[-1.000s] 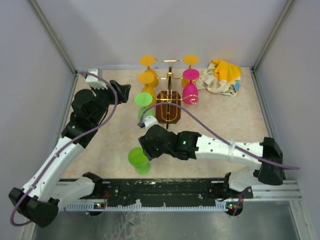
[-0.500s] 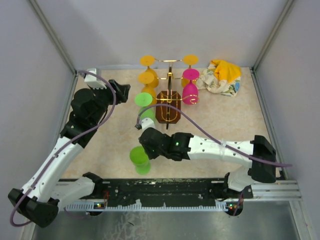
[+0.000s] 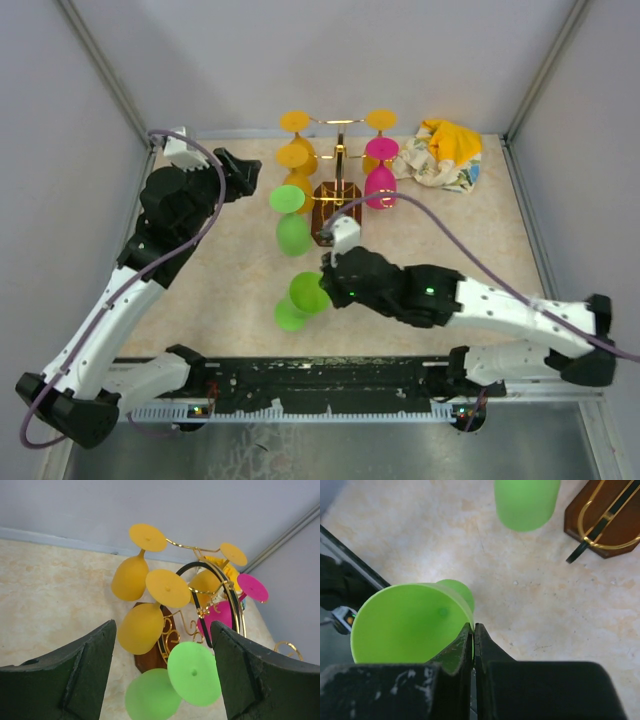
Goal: Place the wine glass upside down on the wine glass rack
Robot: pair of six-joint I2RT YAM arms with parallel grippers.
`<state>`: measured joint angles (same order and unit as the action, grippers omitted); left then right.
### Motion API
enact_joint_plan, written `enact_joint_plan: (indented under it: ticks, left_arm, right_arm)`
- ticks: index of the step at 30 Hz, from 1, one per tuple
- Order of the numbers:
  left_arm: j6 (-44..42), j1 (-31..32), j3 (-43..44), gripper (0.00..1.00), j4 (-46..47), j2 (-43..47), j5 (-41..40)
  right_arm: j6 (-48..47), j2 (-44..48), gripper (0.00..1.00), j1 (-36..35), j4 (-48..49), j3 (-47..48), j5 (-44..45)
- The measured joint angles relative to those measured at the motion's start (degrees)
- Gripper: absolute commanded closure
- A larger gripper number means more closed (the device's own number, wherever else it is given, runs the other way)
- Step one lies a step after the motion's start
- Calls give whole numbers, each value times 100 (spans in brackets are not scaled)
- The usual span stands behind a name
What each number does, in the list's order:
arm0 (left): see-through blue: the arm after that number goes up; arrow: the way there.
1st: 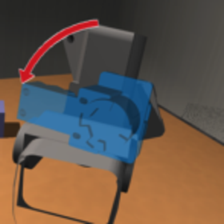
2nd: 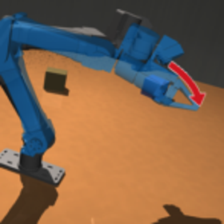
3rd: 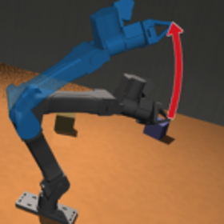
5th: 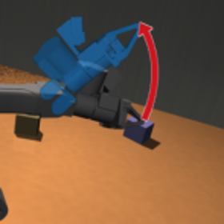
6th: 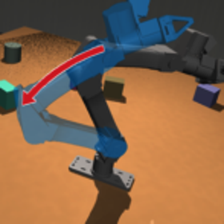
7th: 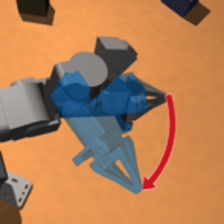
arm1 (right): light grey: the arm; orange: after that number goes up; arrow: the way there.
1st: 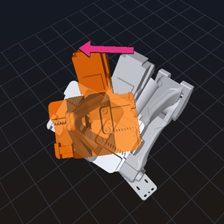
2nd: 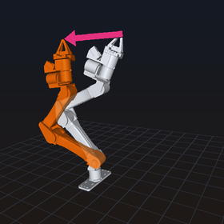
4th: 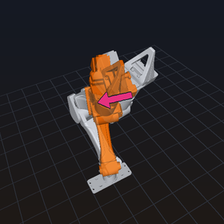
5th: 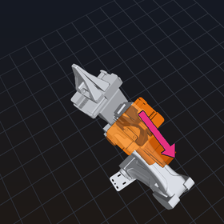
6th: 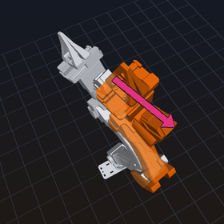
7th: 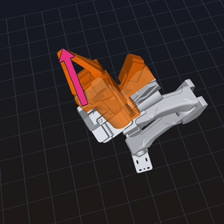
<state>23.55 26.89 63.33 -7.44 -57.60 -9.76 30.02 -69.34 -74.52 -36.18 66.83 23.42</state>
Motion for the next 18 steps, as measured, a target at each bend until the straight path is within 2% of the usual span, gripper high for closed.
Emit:
enact_joint_plan:
  ticks: [5, 9, 14, 18]
  left_arm:
    - [627, 0, 420, 18, -407, -245, -273]
    - [1069, 0, 619, 19, -807, -262, -553]
    - [1624, 0, 723, 19, -1058, -118, -848]
    - [2050, 0, 874, 19, -1279, -13, -960]
  right_arm:
    - [-330, 1641, 100, 0, 361, -227, 313]
    - [-793, 2409, 100, 0, 898, -271, 507]
    - [-1690, 2789, 100, 0, 2109, -529, 920]
    - [-2634, 2667, 100, 0, 3200, -723, 1102]
